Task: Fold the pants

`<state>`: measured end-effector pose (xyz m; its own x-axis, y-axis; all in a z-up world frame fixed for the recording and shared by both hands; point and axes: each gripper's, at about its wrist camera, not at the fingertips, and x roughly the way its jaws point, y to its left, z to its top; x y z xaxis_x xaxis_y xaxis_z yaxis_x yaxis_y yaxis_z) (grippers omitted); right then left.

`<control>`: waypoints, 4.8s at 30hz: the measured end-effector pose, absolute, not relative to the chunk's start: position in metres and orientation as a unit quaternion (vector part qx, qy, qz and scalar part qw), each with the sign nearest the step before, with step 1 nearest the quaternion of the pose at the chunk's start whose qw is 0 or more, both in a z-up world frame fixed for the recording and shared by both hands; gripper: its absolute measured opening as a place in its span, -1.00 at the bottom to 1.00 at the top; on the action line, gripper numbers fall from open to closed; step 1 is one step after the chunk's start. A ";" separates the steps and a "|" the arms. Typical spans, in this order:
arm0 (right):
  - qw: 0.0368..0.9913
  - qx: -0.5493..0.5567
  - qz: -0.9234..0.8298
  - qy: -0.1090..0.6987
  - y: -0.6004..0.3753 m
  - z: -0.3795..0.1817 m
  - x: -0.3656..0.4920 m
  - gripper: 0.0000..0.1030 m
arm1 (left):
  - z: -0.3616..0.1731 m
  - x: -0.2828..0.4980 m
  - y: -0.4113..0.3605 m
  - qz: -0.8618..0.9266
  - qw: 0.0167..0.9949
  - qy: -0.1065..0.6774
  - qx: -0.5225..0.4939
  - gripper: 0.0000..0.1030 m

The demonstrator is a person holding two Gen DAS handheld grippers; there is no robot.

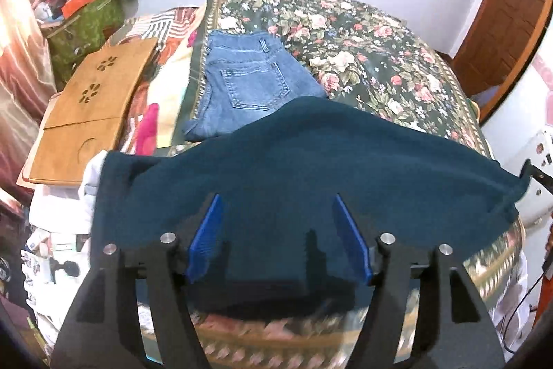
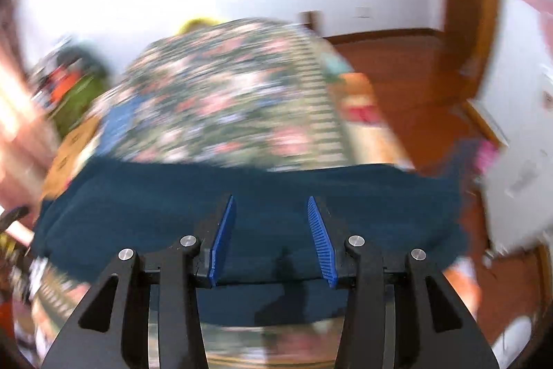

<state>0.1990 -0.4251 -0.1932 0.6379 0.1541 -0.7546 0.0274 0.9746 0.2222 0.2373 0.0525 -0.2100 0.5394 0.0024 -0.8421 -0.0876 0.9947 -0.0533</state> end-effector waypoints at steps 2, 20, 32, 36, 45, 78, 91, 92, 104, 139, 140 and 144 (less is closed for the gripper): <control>0.899 0.112 -0.012 0.423 -0.460 -0.193 0.203 -0.22 | -0.221 0.253 0.041 0.027 0.870 0.490 -0.041 0.29; 0.867 0.186 -0.089 0.454 -0.561 -0.250 0.242 -0.39 | -0.275 0.291 -0.012 0.021 0.843 0.537 -0.014 0.30; 0.923 0.175 -0.032 0.340 -0.569 -0.144 0.265 -0.81 | -0.266 0.290 -0.013 0.045 0.851 0.523 0.003 0.30; 0.944 0.141 -0.028 0.299 -0.560 -0.122 0.256 -0.81 | -0.261 0.287 -0.009 0.052 0.853 0.519 0.000 0.30; 0.868 0.177 -0.074 0.458 -0.596 -0.284 0.217 -0.80 | -0.260 0.283 -0.016 0.052 0.852 0.521 0.016 0.30; 0.859 0.092 0.080 0.497 -0.486 -0.279 0.165 -0.16 | -0.277 0.236 -0.085 -0.049 0.837 0.538 0.087 0.46; 0.873 0.130 0.071 0.465 -0.497 -0.232 0.195 -0.16 | -0.226 0.257 -0.041 0.016 0.873 0.485 0.051 0.45; 0.872 0.134 0.080 0.464 -0.488 -0.231 0.200 -0.16 | -0.226 0.261 -0.038 0.023 0.874 0.482 0.054 0.45; 0.821 0.081 0.271 0.496 -0.312 -0.251 0.196 -0.08 | -0.253 0.242 -0.040 -0.021 0.851 0.522 0.051 0.45; 0.832 0.030 0.246 0.496 -0.308 -0.246 0.165 -0.49 | -0.264 0.217 -0.127 -0.141 0.827 0.536 0.096 -0.61; 0.832 0.037 0.247 0.495 -0.311 -0.243 0.166 -0.40 | -0.260 0.217 -0.124 -0.143 0.826 0.538 0.089 -0.56; 0.848 0.057 0.233 0.473 -0.326 -0.232 0.166 -0.15 | -0.242 0.217 -0.115 -0.148 0.837 0.523 0.061 -0.20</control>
<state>0.1656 -0.3256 -0.2316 0.4441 0.4489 -0.7754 -0.3406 0.8850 0.3174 0.2166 -0.1145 -0.2416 0.4083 -0.1829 -0.8943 0.3114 0.9488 -0.0519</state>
